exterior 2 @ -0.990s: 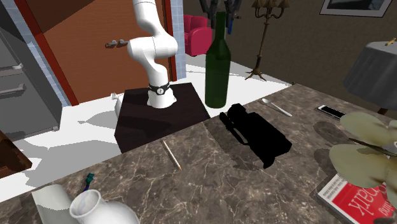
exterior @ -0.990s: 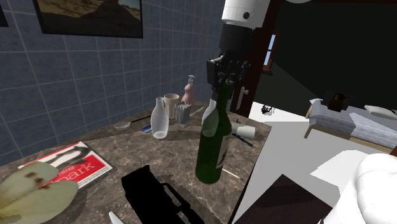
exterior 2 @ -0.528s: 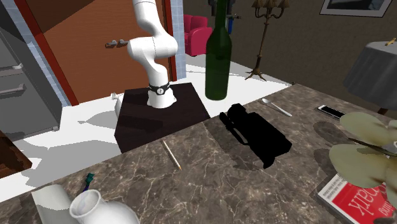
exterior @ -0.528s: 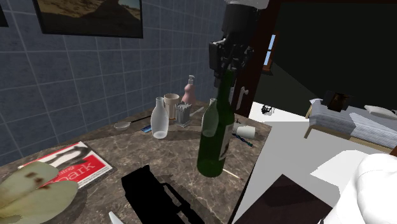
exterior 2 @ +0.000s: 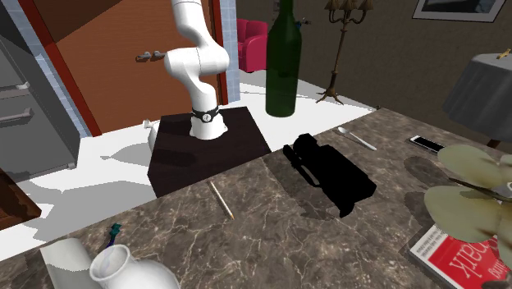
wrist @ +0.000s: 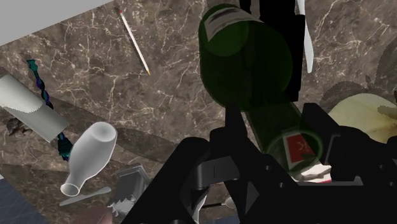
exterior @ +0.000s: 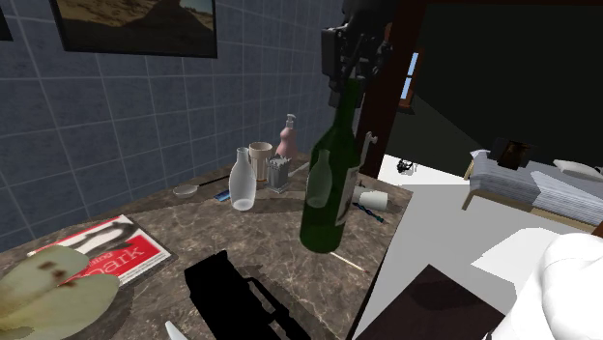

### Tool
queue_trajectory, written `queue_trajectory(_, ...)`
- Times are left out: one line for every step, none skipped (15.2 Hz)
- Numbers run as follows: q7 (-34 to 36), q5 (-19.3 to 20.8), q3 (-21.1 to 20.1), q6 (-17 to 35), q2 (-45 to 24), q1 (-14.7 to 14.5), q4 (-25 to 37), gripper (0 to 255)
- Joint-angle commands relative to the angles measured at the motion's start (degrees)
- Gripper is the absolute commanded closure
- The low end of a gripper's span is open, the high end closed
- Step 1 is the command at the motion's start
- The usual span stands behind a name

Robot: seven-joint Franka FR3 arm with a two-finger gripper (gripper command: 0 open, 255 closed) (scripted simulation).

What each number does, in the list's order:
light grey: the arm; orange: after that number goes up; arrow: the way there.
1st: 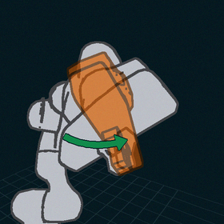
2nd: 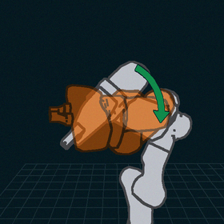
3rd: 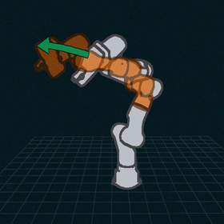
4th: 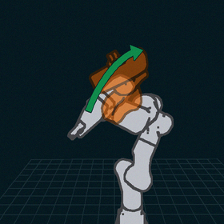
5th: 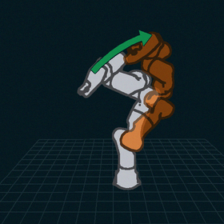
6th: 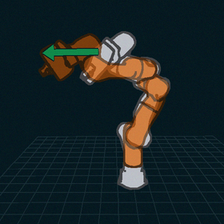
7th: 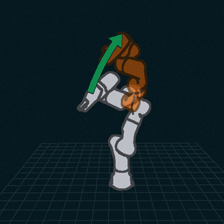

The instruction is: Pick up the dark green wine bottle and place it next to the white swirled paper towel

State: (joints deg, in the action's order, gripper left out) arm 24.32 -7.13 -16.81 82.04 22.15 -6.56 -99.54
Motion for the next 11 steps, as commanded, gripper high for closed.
queue_trajectory(0.18,0.18,-0.02,-1.67,-0.80,0.08,2.47,255)
queue_trajectory(0.30,0.28,-0.06,-2.47,-1.25,0.12,3.71,255)
queue_trajectory(0.41,0.38,-0.10,-3.28,-1.71,0.16,4.97,255)
queue_trajectory(0.53,0.48,-0.15,-4.10,-2.19,0.19,6.26,255)
queue_trajectory(0.66,0.59,-0.20,-4.92,-2.69,0.23,7.57,255)
queue_trajectory(0.79,0.70,-0.26,-5.76,-3.20,0.26,8.91,255)
queue_trajectory(0.93,0.81,-0.33,-6.60,-3.74,0.29,10.28,255)
queue_trajectory(1.08,0.93,-0.41,-7.46,-4.30,0.32,11.69,255)
queue_trajectory(1.23,1.06,-0.49,-8.32,-4.89,0.34,13.12,255)
queue_trajectory(1.39,1.19,-0.59,-9.20,-5.49,0.37,14.60,255)
queue_trajectory(1.56,1.34,-0.69,-10.10,-6.12,0.38,16.11,255)
